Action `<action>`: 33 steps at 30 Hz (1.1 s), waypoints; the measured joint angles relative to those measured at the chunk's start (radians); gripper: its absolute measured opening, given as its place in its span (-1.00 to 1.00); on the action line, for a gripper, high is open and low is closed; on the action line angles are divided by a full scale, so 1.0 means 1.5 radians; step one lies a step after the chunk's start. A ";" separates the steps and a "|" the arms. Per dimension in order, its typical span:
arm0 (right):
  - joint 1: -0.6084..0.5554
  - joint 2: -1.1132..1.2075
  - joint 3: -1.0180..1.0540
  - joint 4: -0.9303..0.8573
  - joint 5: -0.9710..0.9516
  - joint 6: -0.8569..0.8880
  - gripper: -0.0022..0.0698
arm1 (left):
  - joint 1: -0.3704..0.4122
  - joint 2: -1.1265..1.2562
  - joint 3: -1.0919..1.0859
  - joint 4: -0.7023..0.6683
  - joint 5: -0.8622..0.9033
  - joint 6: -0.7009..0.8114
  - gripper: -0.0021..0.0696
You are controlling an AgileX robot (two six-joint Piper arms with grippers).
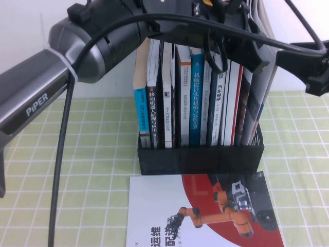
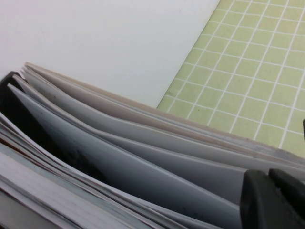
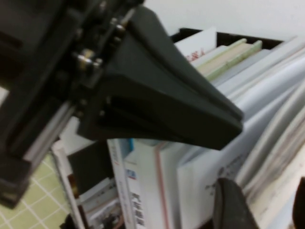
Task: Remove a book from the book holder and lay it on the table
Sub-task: Hold the bookshelf, then pick up the right side book from the book shelf
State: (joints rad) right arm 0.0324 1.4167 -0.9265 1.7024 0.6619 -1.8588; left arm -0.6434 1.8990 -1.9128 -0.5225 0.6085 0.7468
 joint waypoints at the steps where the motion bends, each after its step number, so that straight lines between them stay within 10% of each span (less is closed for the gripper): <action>1: 0.000 0.000 0.000 0.000 -0.010 0.000 -0.16 | 0.000 0.000 0.000 0.000 0.000 0.000 -0.95; 27: 0.000 0.163 -0.005 -0.003 -0.023 0.008 -0.17 | 0.000 0.000 0.000 -0.005 -0.001 -0.001 -0.95; 33: 0.000 0.188 -0.008 -0.002 -0.016 0.021 -0.70 | 0.000 0.000 0.000 -0.007 0.001 -0.001 -0.95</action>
State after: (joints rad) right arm 0.0324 1.6984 -0.9382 1.6996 0.6376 -1.8270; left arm -0.6428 1.8990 -1.9128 -0.5323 0.6094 0.7448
